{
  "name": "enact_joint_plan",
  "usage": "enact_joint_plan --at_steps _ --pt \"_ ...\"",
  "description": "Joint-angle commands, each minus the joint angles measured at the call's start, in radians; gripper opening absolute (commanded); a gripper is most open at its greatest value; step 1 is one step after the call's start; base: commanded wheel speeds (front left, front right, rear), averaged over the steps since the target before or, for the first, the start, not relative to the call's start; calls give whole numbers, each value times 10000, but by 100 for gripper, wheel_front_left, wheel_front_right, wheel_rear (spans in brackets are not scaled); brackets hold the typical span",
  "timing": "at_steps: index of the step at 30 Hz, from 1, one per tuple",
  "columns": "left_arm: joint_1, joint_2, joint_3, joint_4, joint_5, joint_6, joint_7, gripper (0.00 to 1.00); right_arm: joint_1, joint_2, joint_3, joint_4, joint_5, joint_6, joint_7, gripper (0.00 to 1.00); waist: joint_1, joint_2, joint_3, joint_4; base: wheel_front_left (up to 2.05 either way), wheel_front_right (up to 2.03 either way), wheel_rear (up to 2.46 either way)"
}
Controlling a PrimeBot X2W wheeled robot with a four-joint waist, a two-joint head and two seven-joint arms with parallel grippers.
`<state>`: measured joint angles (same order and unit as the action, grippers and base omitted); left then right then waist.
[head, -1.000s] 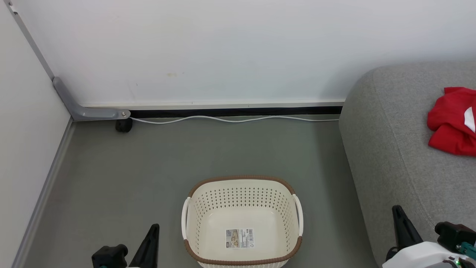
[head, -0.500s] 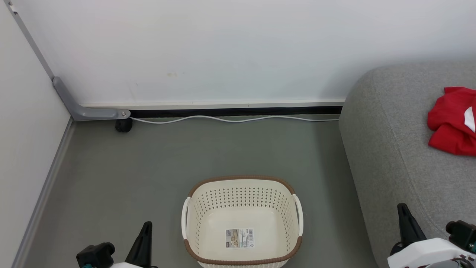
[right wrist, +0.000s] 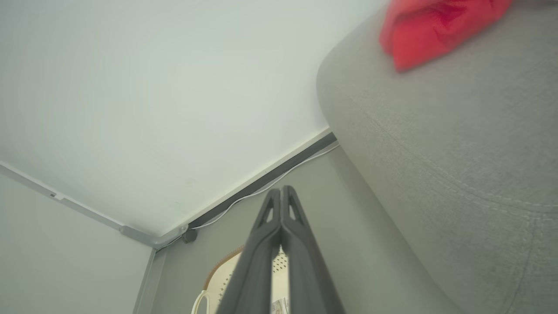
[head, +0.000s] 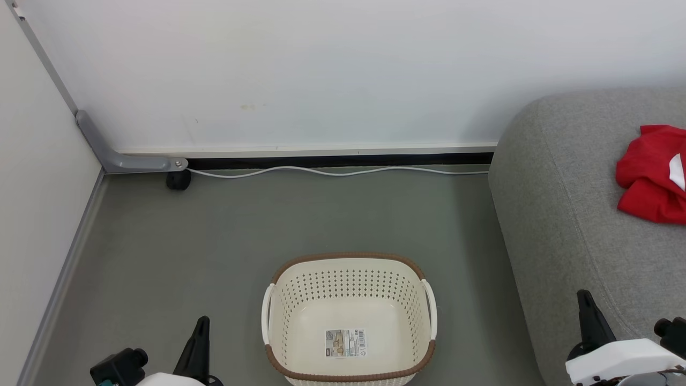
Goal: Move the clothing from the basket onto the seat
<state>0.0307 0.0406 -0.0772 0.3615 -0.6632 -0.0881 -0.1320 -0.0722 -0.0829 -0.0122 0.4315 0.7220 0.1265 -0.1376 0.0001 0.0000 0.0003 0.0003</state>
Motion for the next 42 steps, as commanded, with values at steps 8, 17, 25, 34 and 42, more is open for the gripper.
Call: enact_joint_plan --at_steps 8,17,25,34,42 --pt "-651 47 377 -402 -1161 -133 273 0 -331 -51 -100 -492 1115 17 332 0 -1 0 3 0 0 0 0" --pt "-731 53 543 -484 -2058 -164 509 0 -334 -10 -201 -640 1952 20 568 0 -1 0 6 -1 0 0 0" --pt "-811 58 708 -566 -2951 -196 744 0 -337 31 -300 -789 2785 23 804 0 -1 0 8 -1 0 0 0" --pt "-900 64 894 -658 -3956 -231 1008 0 -340 77 -412 -955 3724 26 1068 0 -1 0 11 -1 0 0 0" --pt "-980 69 1059 -740 -4852 -263 1243 0 -343 117 -511 -1104 4562 28 1303 0 -1 0 14 -2 0 0 0"
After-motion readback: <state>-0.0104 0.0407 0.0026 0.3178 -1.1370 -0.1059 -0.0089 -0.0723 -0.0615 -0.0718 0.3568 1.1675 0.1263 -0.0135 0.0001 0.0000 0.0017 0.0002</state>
